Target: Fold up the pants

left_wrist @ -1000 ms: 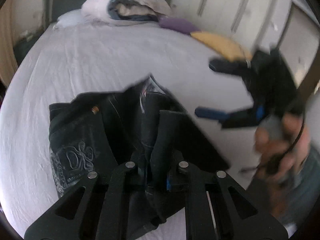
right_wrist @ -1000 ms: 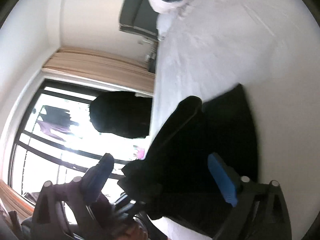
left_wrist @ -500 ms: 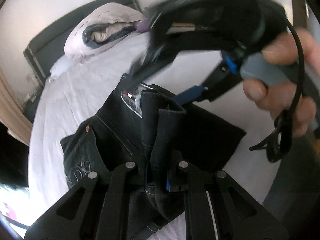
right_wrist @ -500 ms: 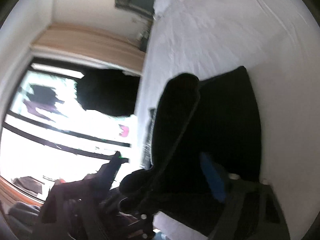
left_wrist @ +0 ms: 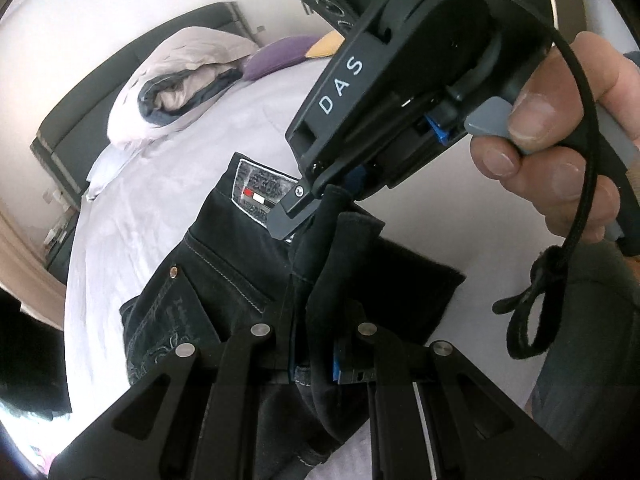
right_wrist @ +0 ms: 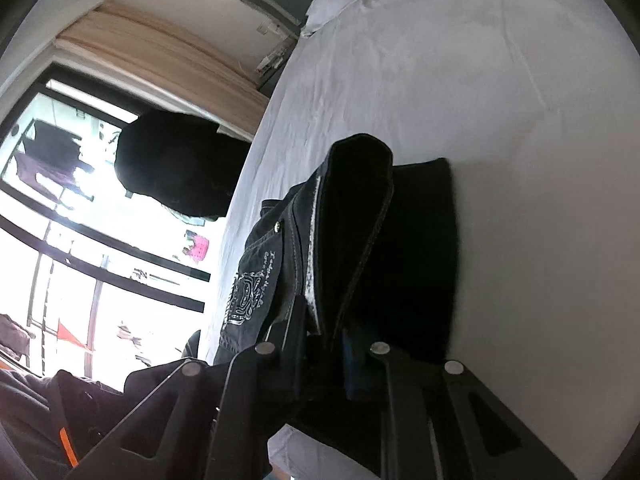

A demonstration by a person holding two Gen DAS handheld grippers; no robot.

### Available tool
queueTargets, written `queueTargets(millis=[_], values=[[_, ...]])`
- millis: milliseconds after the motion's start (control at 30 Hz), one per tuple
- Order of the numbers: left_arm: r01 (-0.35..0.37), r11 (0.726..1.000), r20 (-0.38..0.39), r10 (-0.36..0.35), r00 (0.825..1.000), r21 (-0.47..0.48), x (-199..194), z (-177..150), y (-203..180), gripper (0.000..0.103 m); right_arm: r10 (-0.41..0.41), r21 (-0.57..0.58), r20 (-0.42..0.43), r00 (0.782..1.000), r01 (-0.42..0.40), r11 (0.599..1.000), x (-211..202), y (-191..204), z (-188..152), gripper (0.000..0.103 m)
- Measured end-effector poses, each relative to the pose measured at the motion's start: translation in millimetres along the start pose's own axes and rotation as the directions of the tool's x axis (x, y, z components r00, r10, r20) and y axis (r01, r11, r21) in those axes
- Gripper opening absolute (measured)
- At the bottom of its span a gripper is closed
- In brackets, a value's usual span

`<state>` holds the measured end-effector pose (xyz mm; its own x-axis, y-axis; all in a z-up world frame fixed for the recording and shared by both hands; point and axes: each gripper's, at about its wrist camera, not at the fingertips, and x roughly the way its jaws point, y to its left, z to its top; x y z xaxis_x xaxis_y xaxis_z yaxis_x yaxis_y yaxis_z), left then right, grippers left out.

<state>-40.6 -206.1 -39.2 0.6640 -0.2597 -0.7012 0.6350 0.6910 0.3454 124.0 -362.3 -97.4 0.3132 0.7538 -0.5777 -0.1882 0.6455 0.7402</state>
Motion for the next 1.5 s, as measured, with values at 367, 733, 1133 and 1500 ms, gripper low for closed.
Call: queueTargets(millis=[367, 733, 1133, 1500], values=[[0.022, 0.999, -0.080, -0.019, 0.997, 0.047, 32, -6, -19, 0.018, 0.044, 0.117, -0.001, 0.999, -0.043, 0.992, 36, -49, -3, 0.015], [0.181, 0.918, 0.072, -0.167, 0.983, -0.353, -60, -44, 97, 0.083, -0.037, 0.156, 0.099, 0.994, 0.021, 0.987, 2, -54, -22, 0.037], [0.180, 0.777, -0.028, -0.246, 0.969, -0.603, -6, -109, 158, 0.077, -0.031, 0.099, 0.033, 0.999, 0.027, 0.995, 33, -20, -54, 0.001], [0.405, 0.579, 0.135, -0.452, 0.882, -0.707, 59, -85, 245, 0.015, -0.043, 0.167, 0.065, 0.997, 0.032, 0.985, 25, -31, -58, 0.000]])
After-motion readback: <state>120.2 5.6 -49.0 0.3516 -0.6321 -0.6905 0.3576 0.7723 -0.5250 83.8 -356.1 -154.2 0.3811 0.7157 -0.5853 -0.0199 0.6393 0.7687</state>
